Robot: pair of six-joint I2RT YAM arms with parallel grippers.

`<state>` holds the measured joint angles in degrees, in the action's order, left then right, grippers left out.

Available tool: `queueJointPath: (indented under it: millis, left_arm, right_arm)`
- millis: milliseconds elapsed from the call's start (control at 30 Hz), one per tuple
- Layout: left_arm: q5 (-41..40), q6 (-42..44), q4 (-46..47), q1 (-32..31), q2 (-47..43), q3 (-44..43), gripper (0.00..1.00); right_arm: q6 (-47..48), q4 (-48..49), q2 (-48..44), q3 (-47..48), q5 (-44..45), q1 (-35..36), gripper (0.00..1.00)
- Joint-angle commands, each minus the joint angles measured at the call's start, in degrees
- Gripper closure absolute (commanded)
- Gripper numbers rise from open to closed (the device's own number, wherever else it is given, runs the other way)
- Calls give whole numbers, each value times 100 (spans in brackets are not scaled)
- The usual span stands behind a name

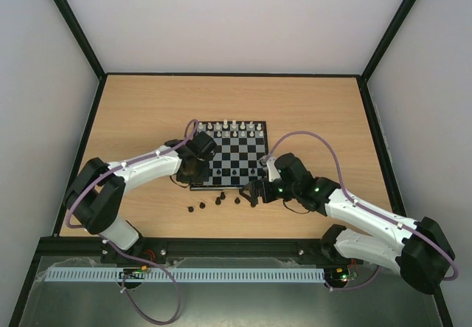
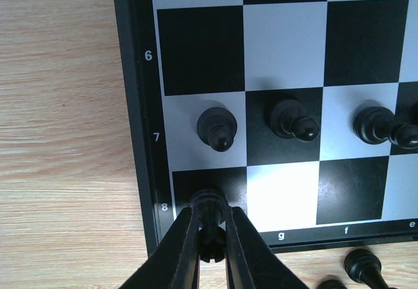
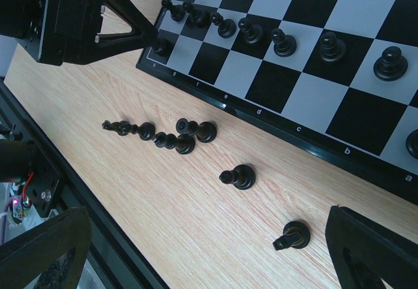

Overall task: Set up the chess pieces on the board
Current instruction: Place the chess piece on the chessboard.

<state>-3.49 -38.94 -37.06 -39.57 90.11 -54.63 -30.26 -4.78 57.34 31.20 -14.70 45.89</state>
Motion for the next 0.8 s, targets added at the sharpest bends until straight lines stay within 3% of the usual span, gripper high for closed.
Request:
queueJointPath:
  millis: [0, 233, 500, 767]
  left_arm:
    - [74, 66, 25, 20, 93, -139, 90]
    - [33, 42, -60, 19, 26, -153, 83]
    - [-34, -51, -306, 12, -318, -269, 63]
    - [-316, -267, -377, 11, -1596, -236, 44]
  right_arm:
    - [-33, 29, 39, -66, 2, 58, 1]
    - [-33, 51, 63, -65, -7, 64, 1]
    - [-27, 64, 75, -68, 4, 72, 2]
    - [-24, 31, 149, -38, 108, 83, 1]
